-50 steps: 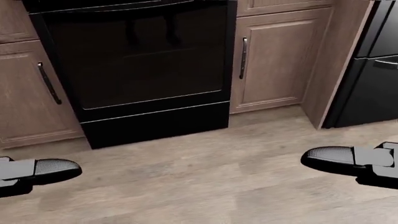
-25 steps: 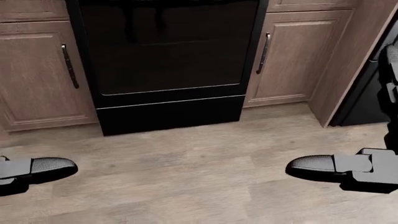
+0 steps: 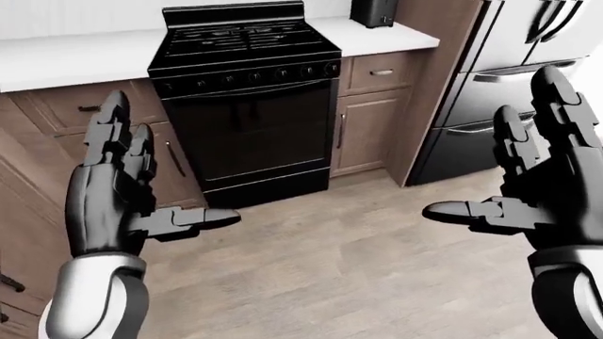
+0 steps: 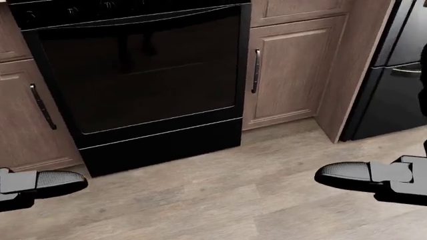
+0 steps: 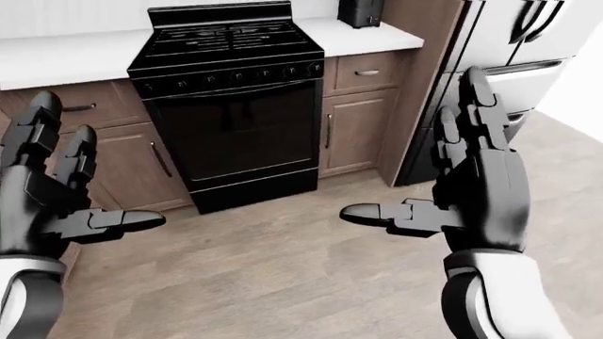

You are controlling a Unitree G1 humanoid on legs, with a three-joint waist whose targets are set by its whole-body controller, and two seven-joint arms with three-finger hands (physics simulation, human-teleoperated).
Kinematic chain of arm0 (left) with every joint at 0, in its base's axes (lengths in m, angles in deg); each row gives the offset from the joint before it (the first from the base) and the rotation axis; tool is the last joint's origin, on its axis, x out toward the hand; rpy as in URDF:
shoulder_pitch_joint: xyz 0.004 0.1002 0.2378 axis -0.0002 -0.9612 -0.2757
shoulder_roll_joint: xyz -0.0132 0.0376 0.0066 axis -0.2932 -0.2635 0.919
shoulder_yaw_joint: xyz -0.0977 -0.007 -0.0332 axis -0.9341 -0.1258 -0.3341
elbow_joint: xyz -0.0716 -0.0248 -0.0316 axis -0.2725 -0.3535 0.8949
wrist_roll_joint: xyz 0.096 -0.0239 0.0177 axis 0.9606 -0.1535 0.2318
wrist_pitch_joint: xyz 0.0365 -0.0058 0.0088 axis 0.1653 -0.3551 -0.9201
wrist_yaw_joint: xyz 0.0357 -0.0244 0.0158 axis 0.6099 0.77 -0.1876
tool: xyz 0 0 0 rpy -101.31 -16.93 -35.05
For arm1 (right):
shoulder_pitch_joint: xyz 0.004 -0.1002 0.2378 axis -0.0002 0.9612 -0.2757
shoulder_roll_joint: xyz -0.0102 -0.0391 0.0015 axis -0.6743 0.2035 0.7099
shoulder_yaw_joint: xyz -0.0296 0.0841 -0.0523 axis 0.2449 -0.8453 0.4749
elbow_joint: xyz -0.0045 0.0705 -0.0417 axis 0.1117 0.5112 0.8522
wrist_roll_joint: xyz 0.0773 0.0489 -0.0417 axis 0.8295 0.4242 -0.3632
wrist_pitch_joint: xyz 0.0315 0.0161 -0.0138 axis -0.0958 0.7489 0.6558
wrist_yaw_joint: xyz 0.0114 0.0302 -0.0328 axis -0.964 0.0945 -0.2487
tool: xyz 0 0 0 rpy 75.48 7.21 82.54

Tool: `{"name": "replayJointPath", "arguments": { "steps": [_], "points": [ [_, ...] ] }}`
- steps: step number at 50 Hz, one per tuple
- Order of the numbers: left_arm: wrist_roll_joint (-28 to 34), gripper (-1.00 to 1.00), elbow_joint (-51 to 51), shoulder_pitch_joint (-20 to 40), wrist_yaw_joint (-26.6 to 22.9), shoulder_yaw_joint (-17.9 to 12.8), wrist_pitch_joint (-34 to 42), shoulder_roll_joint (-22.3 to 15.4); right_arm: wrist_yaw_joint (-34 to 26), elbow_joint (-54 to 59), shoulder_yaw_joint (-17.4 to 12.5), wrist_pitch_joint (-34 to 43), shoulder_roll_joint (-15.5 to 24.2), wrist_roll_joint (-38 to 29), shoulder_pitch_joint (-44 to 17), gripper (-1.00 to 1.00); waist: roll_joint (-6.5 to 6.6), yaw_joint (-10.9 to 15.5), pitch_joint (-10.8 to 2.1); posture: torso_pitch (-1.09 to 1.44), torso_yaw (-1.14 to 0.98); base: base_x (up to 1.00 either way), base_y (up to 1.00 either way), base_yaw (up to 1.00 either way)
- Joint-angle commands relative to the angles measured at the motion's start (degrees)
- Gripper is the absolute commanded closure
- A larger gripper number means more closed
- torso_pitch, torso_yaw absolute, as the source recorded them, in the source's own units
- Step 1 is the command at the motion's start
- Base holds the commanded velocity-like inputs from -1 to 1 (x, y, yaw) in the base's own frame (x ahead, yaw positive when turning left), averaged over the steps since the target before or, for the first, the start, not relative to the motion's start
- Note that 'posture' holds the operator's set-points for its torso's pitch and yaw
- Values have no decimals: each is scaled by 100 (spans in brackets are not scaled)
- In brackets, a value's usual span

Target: Navigate to the stove.

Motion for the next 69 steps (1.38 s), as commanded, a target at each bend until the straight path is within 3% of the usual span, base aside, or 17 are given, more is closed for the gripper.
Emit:
{"name": "replayJointPath", "arguments": {
  "steps": [1,4,7,8,14,17,19,20,21,28,31,32,40,46,47,54,69],
  "points": [
    [23,-100,63,85,28,-59,-102,-47,-3,-64,-30,-112,50,15,-85,-100,-22,6,-57,0,0,68,0,0],
    [66,-100,43,42,22,3,-169,-33,-24,-64,-33,-105,35,-6,-92,-100,282,10,-134,0,0,67,0,0],
    [82,-100,-2,49,21,8,-207,-24,-76,-64,6,-88,-14,-103,-96,-100,282,88,266,0,0,67,0,0],
    [93,-100,5,43,22,23,-206,-24,-101,-64,27,-67,-41,-150,-102,-100,279,153,98,0,0,69,0,0],
    [105,-100,15,23,14,25,-219,-2,-214,-64,-13,19,-151,-311,-101,-100,240,245,35,0,0,68,0,0],
    [109,-100,15,17,8,23,-226,1,-246,-64,-36,158,-233,-424,-129,-100,7,203,-70,0,0,40,0,0],
    [100,-100,7,14,-1,6,-233,4,-275,-64,24,300,-206,-649,-131,-100,-482,214,-229,0,0,0,0,0],
    [93,-100,19,21,0,0,-213,1,-331,-64,29,382,-266,-745,-150,-100,-370,189,143,0,0,0,0,0],
    [100,-100,9,11,-1,9,-231,2,-457,-64,54,512,-369,-907,-166,-100,-380,141,198,0,0,0,0,0],
    [99,-100,47,18,1,5,-184,-1,-477,-64,52,187,-292,-530,-78,-100,-84,50,138,0,0,0,0,0],
    [95,-100,50,37,6,8,-164,-3,-383,-64,60,151,-257,-402,-84,-100,278,30,-106,0,0,0,0,0],
    [110,-100,35,33,12,35,-186,0,-382,-64,73,203,-275,-416,-94,-100,108,10,28,0,0,0,0,0],
    [152,-100,41,56,10,90,-172,7,-435,-64,60,221,-281,-421,-156,-100,176,173,-77,0,0,0,0,43],
    [162,-100,27,60,-9,88,-182,13,-367,-64,-23,347,-367,-345,-252,-100,-439,-78,61,0,0,0,3,32],
    [159,-100,46,62,-8,81,-160,13,-380,-64,-31,347,-384,-368,-240,-100,-219,-9,40,0,0,0,0,0],
    [187,-100,42,-6,-26,107,-226,36,-401,-64,-17,335,-409,-446,-200,-100,175,-47,-159,0,0,0,0,0],
    [178,-100,57,-27,-42,63,-227,43,-496,-64,97,236,-335,-627,-77,-100,13,35,-99,0,0,0,0,0]
  ]
}}
